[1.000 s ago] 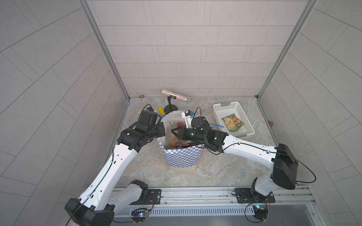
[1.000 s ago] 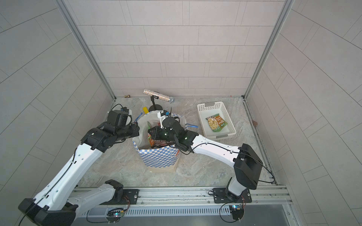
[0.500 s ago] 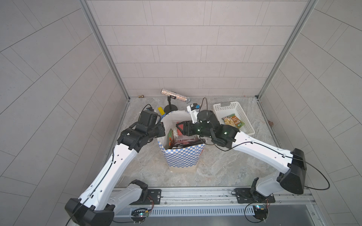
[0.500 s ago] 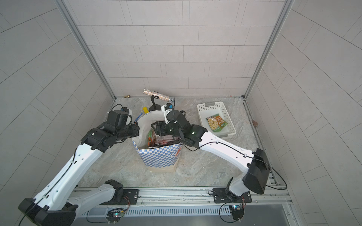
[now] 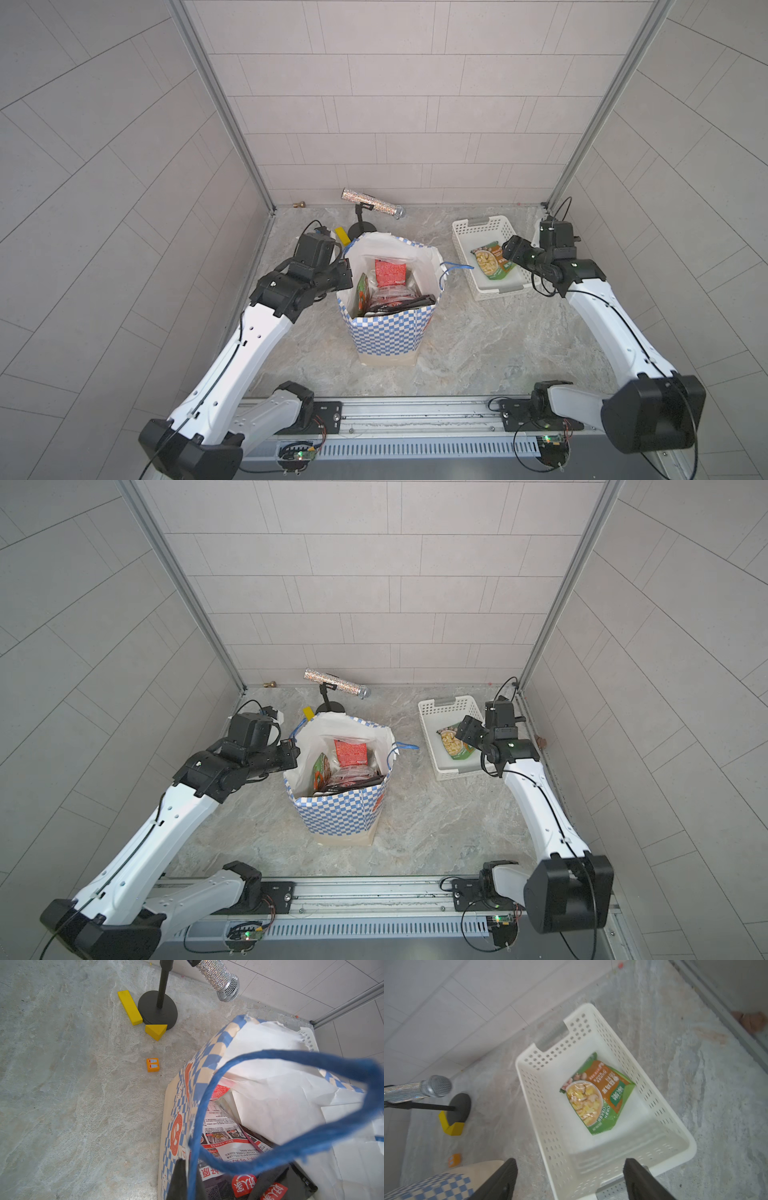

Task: Place the condiment packets inside the bag
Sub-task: Pick up the condiment packet from the storage box.

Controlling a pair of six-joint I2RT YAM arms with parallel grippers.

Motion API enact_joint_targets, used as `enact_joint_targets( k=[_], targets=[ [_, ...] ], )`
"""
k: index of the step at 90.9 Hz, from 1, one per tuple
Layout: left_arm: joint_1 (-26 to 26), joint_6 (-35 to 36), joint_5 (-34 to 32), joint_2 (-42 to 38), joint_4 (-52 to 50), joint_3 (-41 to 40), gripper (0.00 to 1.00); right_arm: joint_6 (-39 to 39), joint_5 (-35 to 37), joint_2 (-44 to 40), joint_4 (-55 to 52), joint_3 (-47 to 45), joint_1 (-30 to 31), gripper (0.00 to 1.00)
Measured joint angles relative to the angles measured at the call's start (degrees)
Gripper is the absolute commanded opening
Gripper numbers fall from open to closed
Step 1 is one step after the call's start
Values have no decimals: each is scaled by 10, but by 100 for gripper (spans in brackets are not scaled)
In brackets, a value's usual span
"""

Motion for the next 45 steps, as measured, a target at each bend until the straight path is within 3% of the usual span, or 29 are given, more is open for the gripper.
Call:
enact_joint_targets(
  k=[10, 17, 32, 45],
  targets=[
    [0, 2, 12, 3, 4, 0, 0, -47, 0, 115, -32, 55, -3, 97],
    [0, 4, 17, 4, 4, 0, 6, -60, 4, 189, -36, 98, -4, 99],
    [0, 17, 21, 4, -1, 0, 31, -48, 34, 291, -46, 153, -8, 95],
    [0, 26, 21, 1, -10, 5, 58, -16, 49, 321, -45, 148, -16, 94]
  ],
)
